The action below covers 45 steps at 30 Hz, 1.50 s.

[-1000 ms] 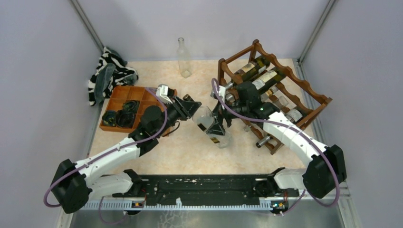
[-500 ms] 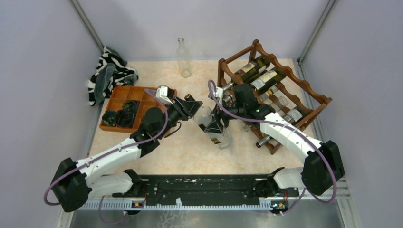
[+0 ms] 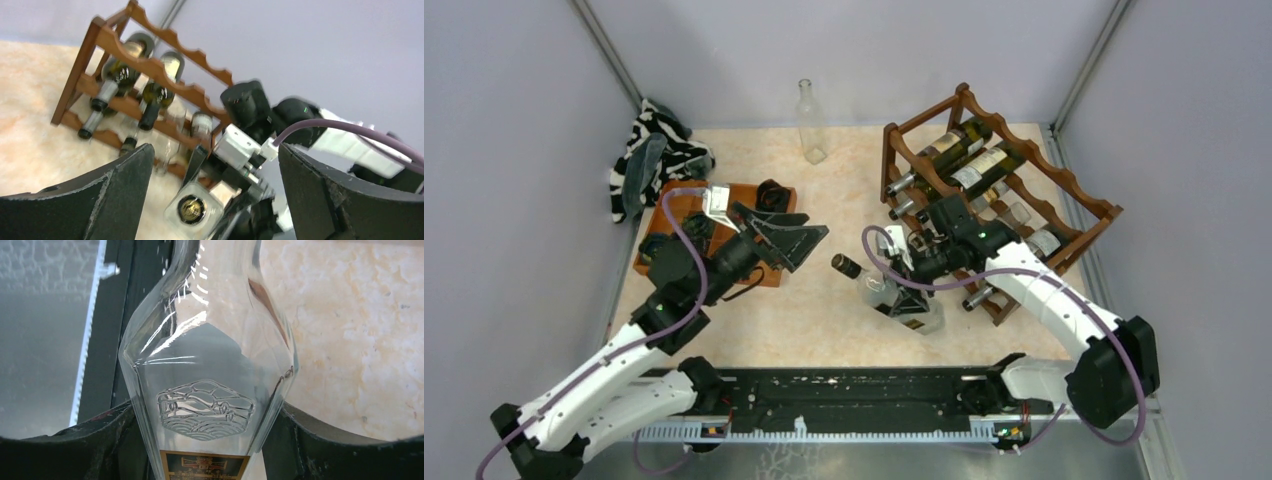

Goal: Put the wine bottle on the wine rack
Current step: Pick up the wine bottle from the center of the board.

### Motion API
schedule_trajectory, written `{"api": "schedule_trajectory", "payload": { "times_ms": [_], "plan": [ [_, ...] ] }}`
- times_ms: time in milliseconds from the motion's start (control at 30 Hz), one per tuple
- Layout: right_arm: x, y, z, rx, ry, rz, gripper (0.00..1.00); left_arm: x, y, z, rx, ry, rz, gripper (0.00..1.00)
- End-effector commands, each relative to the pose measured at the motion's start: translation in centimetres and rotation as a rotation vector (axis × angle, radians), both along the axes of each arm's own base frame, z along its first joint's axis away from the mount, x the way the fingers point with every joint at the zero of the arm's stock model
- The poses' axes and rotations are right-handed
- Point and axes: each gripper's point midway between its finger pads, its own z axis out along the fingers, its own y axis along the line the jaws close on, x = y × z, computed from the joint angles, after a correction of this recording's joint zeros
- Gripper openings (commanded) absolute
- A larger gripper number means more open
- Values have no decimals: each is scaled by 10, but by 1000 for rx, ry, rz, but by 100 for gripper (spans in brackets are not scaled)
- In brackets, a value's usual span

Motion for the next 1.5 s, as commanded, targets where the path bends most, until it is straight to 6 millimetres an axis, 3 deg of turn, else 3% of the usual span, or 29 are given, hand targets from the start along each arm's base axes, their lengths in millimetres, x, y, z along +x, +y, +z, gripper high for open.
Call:
{"api": "schedule_trajectory", "payload": {
  "times_ms": [0,100,267,400,633,1100,1467],
  "plan": [
    [-7,-15,38,8,-275,151,0,-26,5,-28,266,39,-99,98],
    [-8,-23,43,-45,-373,209,0,-36,2,-31,315,89,-169,97],
    [-10,-32,45,-104,-491,276,0,-56,-24,-51,325,226,-419,96],
    [-13,-31,46,-138,-548,328,0,-64,-37,-67,325,363,-562,97],
    [0,-25,49,-238,-639,321,0,-84,-53,-99,314,580,-786,99],
    [11,-24,47,-363,-710,318,0,-92,-69,-130,290,765,-908,87],
    [19,-8,50,-432,-747,313,0,-103,-79,-153,328,850,-929,75]
  ]
}}
